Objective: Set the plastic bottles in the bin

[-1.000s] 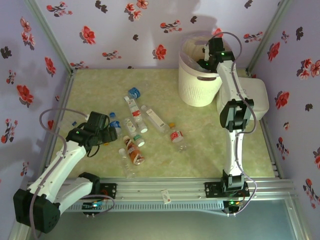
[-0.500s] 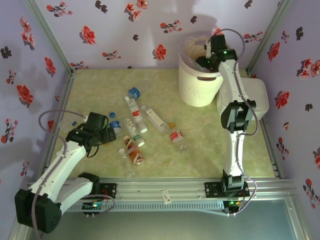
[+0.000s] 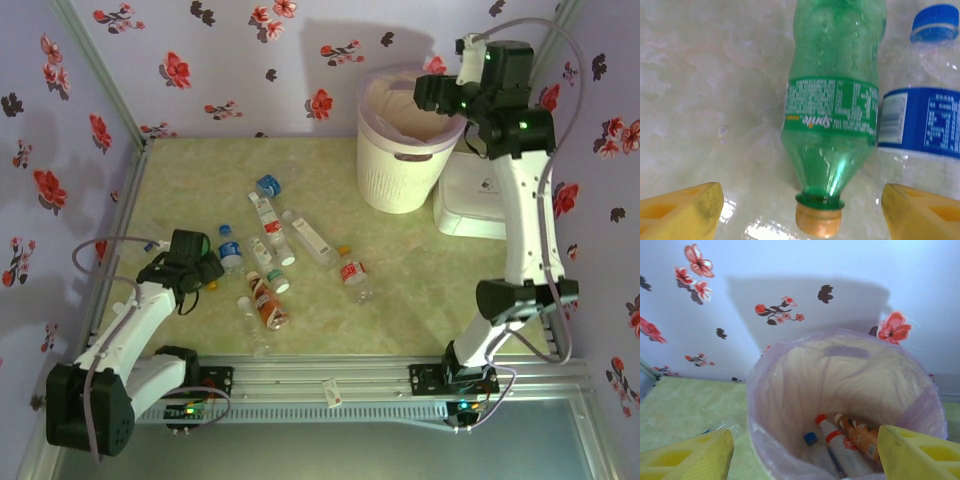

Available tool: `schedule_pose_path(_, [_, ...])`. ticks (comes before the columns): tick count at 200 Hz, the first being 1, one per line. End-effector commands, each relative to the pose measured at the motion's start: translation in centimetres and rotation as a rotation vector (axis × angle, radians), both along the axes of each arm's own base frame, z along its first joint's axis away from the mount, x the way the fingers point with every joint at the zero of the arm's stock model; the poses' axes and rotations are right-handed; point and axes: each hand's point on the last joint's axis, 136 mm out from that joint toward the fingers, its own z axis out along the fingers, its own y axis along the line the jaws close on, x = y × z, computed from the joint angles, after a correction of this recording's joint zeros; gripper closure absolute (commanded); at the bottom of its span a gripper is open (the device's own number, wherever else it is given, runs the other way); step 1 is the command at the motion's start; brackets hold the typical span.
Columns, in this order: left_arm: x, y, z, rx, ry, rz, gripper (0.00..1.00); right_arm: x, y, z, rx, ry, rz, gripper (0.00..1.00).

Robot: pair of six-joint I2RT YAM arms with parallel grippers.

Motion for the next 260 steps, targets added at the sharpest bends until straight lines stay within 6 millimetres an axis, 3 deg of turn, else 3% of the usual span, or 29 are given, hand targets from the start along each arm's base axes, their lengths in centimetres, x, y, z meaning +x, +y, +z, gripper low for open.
schedule_pose_path(1, [2.0, 0.3, 0.2, 0.003, -0.038, 0.01, 0.17, -0.6, 0.6, -0.7, 0.058, 0.013, 0.03, 0.23])
schedule_pose_path(25, [3.1, -0.2, -0.3, 0.0, -0.024, -0.03, 0.13, -2.3, 0.4, -0.4, 0.063, -0.002, 0.029, 0.24])
schedule_pose_path(89, [3.8, 0.0, -2.2, 0.005, 0.014, -0.012, 0.13, -4.4, 0.6, -2.2, 0.084, 0.031, 0.047, 0.24])
schedule_pose_path(161, [4.6, 0.1, -4.2, 0.023, 0.056, -0.027, 0.18, -5.0, 0.7, -3.6, 0.08, 0.058, 0.056, 0.24])
schedule_pose_path(223, [4.5, 0.1, -4.4, 0.024, 0.057, -0.029, 0.28, -5.4, 0.7, -4.0, 0.084, 0.067, 0.056, 0.24])
schedule_pose_path(260, [4.6, 0.1, -3.3, 0.036, 0.05, -0.05, 0.32, -6.2, 0.7, -2.8, 0.095, 0.04, 0.059, 0.24])
